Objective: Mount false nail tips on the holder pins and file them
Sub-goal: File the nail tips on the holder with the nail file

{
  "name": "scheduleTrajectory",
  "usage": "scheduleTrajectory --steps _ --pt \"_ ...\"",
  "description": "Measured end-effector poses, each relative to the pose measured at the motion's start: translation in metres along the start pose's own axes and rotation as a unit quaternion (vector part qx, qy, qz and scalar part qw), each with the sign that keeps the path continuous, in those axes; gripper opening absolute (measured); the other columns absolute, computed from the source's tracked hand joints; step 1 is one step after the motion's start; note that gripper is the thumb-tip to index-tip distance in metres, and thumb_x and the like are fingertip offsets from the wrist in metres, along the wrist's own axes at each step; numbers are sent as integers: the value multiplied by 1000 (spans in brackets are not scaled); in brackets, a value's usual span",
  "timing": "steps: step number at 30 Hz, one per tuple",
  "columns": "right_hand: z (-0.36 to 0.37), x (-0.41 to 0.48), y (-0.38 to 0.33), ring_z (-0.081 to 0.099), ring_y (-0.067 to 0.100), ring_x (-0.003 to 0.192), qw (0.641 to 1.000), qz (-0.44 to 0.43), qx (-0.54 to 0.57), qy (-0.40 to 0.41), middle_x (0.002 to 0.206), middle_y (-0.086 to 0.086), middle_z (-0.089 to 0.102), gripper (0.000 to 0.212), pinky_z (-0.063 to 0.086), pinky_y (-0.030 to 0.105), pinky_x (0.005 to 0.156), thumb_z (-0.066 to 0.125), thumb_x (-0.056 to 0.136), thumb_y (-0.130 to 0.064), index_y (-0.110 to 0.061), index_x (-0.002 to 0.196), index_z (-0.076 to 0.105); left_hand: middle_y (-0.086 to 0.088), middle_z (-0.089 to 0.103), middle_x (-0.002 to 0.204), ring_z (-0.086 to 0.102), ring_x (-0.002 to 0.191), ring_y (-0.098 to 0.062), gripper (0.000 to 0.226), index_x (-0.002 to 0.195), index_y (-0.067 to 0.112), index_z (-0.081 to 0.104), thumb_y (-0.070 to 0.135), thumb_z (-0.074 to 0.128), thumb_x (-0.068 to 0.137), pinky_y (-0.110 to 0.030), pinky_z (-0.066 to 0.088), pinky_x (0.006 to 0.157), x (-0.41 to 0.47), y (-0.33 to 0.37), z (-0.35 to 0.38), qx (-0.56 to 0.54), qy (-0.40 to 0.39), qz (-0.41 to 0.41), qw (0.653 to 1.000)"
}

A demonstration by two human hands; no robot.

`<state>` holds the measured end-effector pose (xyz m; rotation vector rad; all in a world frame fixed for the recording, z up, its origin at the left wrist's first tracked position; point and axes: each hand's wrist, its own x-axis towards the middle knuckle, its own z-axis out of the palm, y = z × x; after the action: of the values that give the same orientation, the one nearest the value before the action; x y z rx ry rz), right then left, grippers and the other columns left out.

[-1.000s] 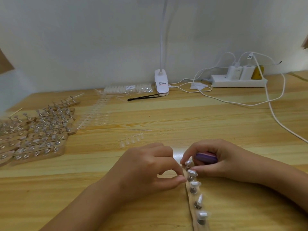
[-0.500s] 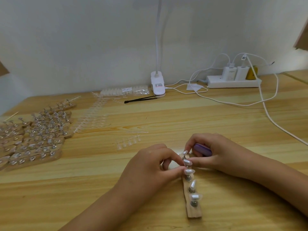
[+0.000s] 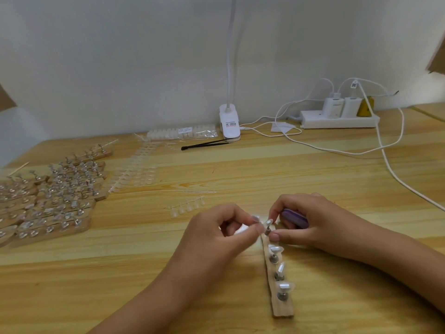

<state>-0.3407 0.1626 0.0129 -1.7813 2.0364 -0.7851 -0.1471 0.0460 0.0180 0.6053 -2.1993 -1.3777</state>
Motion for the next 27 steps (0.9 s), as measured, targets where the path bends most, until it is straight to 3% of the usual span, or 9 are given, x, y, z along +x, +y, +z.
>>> scheduleTrajectory --steps 3,6,9,12,14,16,20,22,27 --pt "-1 -4 -1 55 7 76 1000 -3 1 15 83 -10 61 37 37 11 68 58 72 -71 -42 95 62 10 57 69 50 62 -3 20 84 31 72 47 79 76 -12 44 60 0 4 -8 -111 33 1 993" --pt "-12 -1 -3 58 2 84 986 41 135 86 86 -17 64 23 43 12 73 50 91 -57 -45 99 68 4 75 91 67 73 -6 14 79 29 71 40 79 77 -15 51 64 2 7 -7 -203 36 -30 978" --pt "-21 3 -5 54 6 77 952 72 273 120 77 -16 63 43 44 16 67 35 84 -35 -50 102 71 -3 76 87 71 77 -10 8 77 33 72 34 80 76 -15 52 65 2 8 -3 -248 28 -52 967" --pt "-21 -2 -15 54 9 72 925 67 344 150 82 -12 67 42 50 19 64 40 98 -18 -44 109 71 2 74 82 69 74 -7 14 87 31 77 34 81 74 -15 52 67 2 6 -1 -258 25 -56 964" --pt "-17 -6 -21 58 7 73 926 47 337 163 91 -8 70 36 54 21 72 52 95 -21 -45 119 64 4 73 79 67 72 -6 22 90 28 78 37 77 69 -15 52 68 3 6 -1 -255 25 -56 965" --pt "-14 -10 -29 63 6 78 920 29 345 182 96 -3 72 45 54 18 76 62 79 -29 -37 123 60 3 72 77 67 71 -5 24 89 28 79 38 76 68 -15 52 67 3 6 0 -259 26 -52 964" --pt "-9 -13 -40 69 10 94 920 -12 350 178 103 -1 74 26 53 17 78 73 81 -25 -29 106 70 3 74 81 69 75 -6 22 91 27 79 34 80 70 -15 53 70 3 6 -1 -259 7 -53 964" --pt "-8 -15 -42 69 10 94 922 -22 346 170 103 -2 74 24 53 16 79 76 82 -26 -34 104 71 2 74 84 69 78 -7 22 94 25 79 33 85 73 -16 53 73 2 7 -1 -270 -6 -53 961" --pt "-8 -16 -48 68 12 87 923 -31 347 163 97 -2 71 31 56 20 78 68 72 -29 -35 102 73 1 73 84 67 80 -9 33 90 19 79 46 73 71 -18 54 73 3 7 -1 -291 10 -48 956"
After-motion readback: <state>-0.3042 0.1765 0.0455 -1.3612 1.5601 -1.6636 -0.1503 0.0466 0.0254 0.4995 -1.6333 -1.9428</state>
